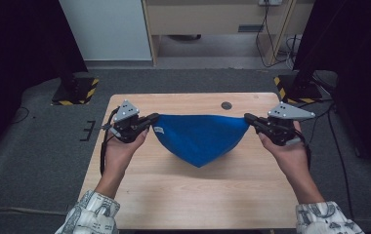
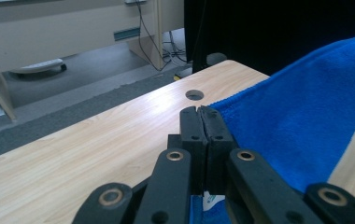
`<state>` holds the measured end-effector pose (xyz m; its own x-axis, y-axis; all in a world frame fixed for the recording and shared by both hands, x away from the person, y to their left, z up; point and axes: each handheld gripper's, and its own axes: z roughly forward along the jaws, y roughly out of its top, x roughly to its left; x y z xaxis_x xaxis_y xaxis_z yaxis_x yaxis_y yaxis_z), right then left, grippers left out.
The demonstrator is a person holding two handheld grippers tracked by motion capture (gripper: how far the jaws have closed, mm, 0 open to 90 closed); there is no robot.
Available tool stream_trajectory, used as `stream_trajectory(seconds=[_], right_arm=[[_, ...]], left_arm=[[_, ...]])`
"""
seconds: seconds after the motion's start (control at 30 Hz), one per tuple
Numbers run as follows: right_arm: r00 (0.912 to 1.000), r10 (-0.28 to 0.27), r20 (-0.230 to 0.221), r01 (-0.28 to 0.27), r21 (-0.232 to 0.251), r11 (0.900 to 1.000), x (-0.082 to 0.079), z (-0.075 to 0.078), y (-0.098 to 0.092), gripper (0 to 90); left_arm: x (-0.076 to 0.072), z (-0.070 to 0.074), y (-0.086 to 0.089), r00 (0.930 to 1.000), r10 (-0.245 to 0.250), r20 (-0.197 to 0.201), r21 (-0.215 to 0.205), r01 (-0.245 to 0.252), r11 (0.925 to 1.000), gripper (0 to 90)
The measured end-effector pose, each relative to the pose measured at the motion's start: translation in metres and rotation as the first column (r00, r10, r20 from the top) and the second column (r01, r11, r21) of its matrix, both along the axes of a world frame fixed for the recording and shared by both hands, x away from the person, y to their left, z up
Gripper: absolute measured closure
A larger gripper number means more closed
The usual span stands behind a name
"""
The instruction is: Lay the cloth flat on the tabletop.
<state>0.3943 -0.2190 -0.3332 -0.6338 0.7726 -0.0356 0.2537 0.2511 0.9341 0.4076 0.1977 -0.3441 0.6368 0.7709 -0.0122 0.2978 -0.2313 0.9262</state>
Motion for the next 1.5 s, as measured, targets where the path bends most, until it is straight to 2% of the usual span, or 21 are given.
stream_trajectory(seconds=[0.13, 0.27, 0.37, 0.43, 0.57, 0.67, 0.83, 0.93, 1.1, 1.33, 1.5], right_arm=[[0.9997, -0.009, -0.021, 0.009, -0.002, 1.0, 0.012, -0.006, 0.0, 89.3], [0.9994, -0.007, -0.033, 0.007, -0.007, 1.0, 0.022, -0.014, 0.002, 89.3], [0.9991, -0.002, -0.043, 0.002, -0.007, 1.0, 0.028, -0.02, 0.005, 89.3], [0.9988, -0.004, -0.05, 0.004, -0.004, 1.0, 0.033, -0.024, 0.006, 89.4], [0.9985, -0.003, -0.055, 0.004, 0.009, 1.0, 0.038, -0.028, 0.005, 89.3], [0.9986, -0.004, -0.052, 0.005, 0.021, 1.0, 0.039, -0.028, 0.003, 89.3], [0.9997, 0.012, -0.022, -0.011, 0.038, 0.999, 0.028, -0.019, 0.001, 89.3], [0.9997, 0.024, 0.001, -0.024, 0.044, 0.999, 0.018, -0.011, 0.0, 89.3], [0.9991, 0.034, 0.028, -0.035, 0.042, 0.999, 0.006, -0.001, 0.001, 89.4], [0.9981, 0.032, 0.052, -0.036, 0.065, 0.997, -0.003, 0.012, -0.001, 89.4], [0.9957, 0.038, 0.084, -0.045, 0.082, 0.996, -0.019, 0.023, -0.004, 89.3]], left_arm=[[0.01, -0.005, 0.0, 0.9998, 0.011, -0.016, -0.009, -0.011, 0.9999, 88.7], [0.014, -0.01, 0.001, 0.9997, 0.011, -0.022, -0.002, -0.012, 0.9999, 88.7], [0.022, -0.019, 0.002, 0.999, 0.013, -0.042, 0.008, -0.012, 0.9999, 88.6], [0.026, -0.023, 0.003, 0.9986, 0.006, -0.052, -0.008, -0.007, 0.9999, 88.7], [0.026, -0.026, 0.006, 0.9986, 0.005, -0.052, -0.026, -0.007, 0.9997, 88.6], [0.022, -0.026, 0.008, 0.9988, -0.001, -0.048, -0.023, 0.0, 0.9997, 88.6], [0.011, -0.018, 0.012, 0.9999, -0.011, -0.004, -0.053, 0.011, 0.9985, 88.7], [0.004, -0.013, 0.013, 0.9999, -0.008, 0.007, -0.062, 0.009, 0.998, 88.7], [-0.008, 0.002, 0.014, 0.9993, -0.01, 0.037, -0.058, 0.013, 0.9983, 88.7], [-0.024, 0.021, 0.015, 0.9971, -0.023, 0.073, -0.064, 0.028, 0.9976, 88.7], [-0.044, 0.033, 0.016, 0.9937, -0.033, 0.107, -0.057, 0.039, 0.9976, 88.6]])
